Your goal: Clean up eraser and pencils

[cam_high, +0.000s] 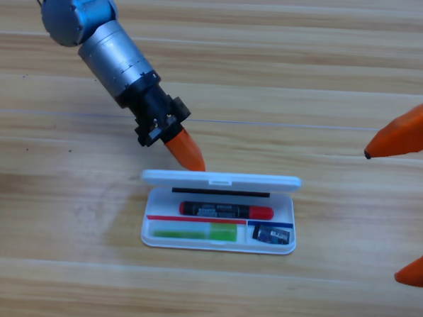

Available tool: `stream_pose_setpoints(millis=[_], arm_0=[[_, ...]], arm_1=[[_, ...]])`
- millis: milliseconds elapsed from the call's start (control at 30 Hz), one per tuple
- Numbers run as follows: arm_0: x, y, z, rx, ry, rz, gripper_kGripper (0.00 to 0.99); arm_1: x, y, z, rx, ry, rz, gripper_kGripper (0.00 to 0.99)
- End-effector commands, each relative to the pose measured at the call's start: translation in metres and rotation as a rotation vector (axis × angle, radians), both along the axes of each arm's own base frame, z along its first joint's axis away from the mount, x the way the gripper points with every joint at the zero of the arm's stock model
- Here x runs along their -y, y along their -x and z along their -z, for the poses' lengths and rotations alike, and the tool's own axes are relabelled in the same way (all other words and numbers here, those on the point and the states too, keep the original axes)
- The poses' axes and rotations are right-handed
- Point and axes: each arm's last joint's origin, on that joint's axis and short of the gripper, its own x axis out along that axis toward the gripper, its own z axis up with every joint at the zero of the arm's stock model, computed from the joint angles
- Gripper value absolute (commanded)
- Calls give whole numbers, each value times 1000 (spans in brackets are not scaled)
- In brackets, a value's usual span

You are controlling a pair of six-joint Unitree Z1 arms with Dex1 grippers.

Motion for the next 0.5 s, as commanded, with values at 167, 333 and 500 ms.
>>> stream_pose_setpoints(millis=[167, 333, 500], arm_0=[[21, 22, 6, -28, -5, 56, 0], [25, 28, 6, -32, -7, 69, 0], [26, 32, 12, -37, -10, 76, 0]], arm_1=[[-3, -8, 14, -35, 27, 13, 959], [-2, -8, 14, -36, 28, 13, 959], [-3, -8, 14, -38, 29, 12, 959]])
